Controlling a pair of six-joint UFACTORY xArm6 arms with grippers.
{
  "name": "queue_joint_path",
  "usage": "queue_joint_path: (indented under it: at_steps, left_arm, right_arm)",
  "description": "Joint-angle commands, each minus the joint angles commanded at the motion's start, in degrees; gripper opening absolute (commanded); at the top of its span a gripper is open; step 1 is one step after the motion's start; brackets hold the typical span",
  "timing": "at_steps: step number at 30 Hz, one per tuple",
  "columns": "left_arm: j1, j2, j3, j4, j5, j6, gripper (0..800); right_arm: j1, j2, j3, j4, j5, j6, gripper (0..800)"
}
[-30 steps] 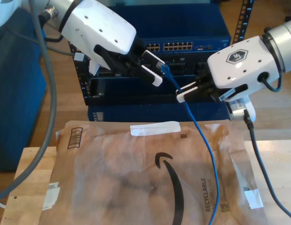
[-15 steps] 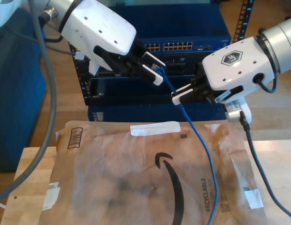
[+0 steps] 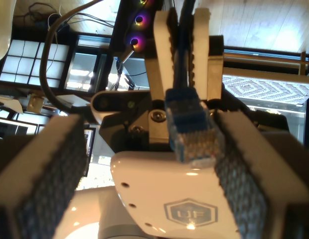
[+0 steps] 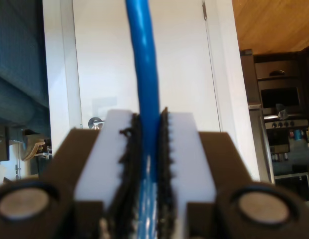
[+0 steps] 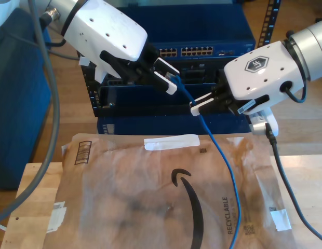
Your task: Grab the cable and plug it in
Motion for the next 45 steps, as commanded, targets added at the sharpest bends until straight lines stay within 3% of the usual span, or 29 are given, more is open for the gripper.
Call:
queue_joint_path:
  at_steps: [45]
  left_arm:
    - [3.0,-0.2,1.5,-0.4,-0.4,1.1,340]
  right_arm:
    - [0.0,-0.1,-0.1,-0.1,0.1,-0.1,20]
